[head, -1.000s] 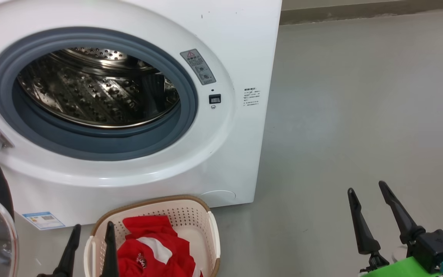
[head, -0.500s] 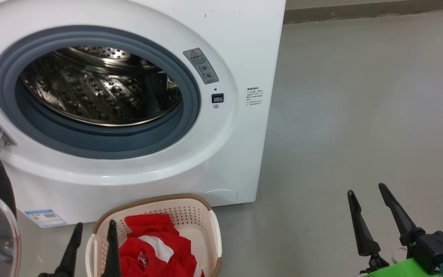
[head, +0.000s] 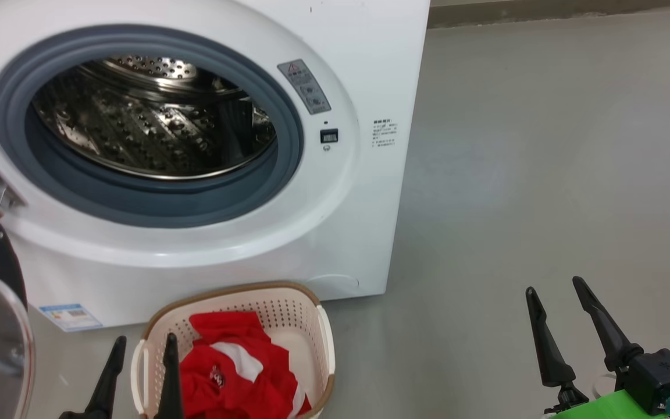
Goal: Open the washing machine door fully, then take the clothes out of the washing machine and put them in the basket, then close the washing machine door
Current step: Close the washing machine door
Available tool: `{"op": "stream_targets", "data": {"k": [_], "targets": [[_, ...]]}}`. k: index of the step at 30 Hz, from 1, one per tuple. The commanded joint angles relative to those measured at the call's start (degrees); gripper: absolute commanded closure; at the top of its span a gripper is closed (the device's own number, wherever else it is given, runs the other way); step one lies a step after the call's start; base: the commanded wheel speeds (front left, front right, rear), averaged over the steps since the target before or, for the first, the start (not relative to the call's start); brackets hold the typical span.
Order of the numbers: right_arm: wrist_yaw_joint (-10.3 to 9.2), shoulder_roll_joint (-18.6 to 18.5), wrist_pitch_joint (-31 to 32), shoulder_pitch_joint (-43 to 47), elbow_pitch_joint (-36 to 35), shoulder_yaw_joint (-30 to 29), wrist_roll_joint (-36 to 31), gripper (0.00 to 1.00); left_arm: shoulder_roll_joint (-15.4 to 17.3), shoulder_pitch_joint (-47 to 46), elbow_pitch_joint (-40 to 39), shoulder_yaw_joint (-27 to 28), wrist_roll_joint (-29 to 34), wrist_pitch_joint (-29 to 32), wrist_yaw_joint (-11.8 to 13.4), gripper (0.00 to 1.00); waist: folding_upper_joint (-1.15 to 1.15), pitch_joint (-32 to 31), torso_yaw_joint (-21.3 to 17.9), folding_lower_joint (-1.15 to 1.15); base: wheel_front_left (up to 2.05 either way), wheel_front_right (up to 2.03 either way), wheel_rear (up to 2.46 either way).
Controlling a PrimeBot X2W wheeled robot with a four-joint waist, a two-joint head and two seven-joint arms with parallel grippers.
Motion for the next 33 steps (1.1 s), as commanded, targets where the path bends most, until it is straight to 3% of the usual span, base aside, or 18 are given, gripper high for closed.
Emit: {"op": "stream_targets", "data": {"k": [1, 9, 18, 33], "targets": [[0.28, -0.8, -0.4, -1.1, -1.5, 1.0, 0.2, 0.0, 0.8, -0.7, -1.5, 1.7, 0.3, -0.2, 0.4, 0.0, 0.0, 0.0, 0.0, 0.0, -1.56, 1.51, 0.05], [0.28, -0.8, -0.4, -1.3, -1.5, 0.9, 0.3, 0.0, 1.2, -1.1, -1.6, 1.4, 0.2, -0.5, 0.0, 0.0, 0.0, 0.2, 0.2, 0.0, -1.17, 1.17, 0.0], [0.28, -0.8, -0.4, -1.5, -1.5, 1.0, 0.4, 0.0, 1.2, -1.4, -1.7, 1.0, 0.0, -0.7, -0.2, 0.0, 0.0, 0.4, 0.3, 0.0, -0.16, 0.16, 0.0], [0.28, -0.8, -0.4, -1.7, -2.4, 1.0, 0.4, 0.0, 0.4, -1.9, -3.1, 0.7, 1.9, -1.1, 2.7, 0.0, 0.0, 1.3, 1.4, 0.0, 0.0, 0.0, 0.0]]}}
